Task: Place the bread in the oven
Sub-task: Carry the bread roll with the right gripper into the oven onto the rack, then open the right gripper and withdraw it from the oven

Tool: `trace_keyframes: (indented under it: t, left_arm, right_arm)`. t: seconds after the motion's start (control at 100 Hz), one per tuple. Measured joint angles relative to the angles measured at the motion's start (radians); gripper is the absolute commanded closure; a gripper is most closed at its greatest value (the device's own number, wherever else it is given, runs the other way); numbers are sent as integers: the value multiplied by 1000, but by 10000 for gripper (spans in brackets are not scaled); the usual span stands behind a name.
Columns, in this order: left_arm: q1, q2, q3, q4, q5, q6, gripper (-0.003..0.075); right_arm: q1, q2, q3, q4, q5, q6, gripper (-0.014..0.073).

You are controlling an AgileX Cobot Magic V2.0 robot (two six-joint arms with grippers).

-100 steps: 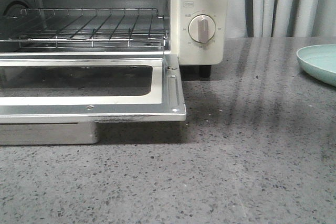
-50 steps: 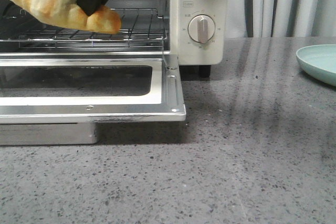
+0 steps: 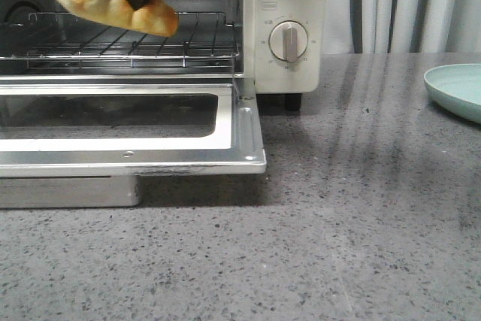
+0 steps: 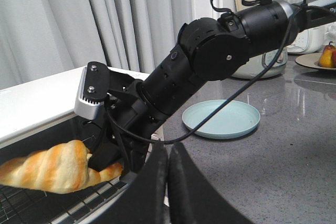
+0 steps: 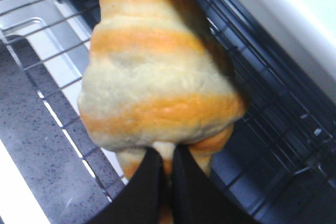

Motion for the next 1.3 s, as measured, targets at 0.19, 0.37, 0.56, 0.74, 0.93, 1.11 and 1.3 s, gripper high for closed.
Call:
trace_keyframes:
  t: [0.19,0.37,0.56,0.74,0.93,1.11,1.3]
  left_arm:
    - [0,0,0,1,0,0,742]
    - [0,0,0,4,3,0,741]
    - [0,0,0,4,7,0,741]
    - [0,0,0,4,13,0,742]
    - [0,0,0,4,17,0,742]
    - [0,0,0,38,21,0,742]
    - [0,-11,0,90,-2,0,742]
  right_arm:
    - [-20,5,2,8,7,11,669]
    - [-20,5,2,10,5,11,658]
    - [-24,5,2,17,-3,15,470]
    - [-24,5,2,24,-10,17,195]
    - [-24,5,2,25,-13,19,170]
    - [13,-19,2,19,-5,19,244]
    - [100,-96,2,10,22,14,535]
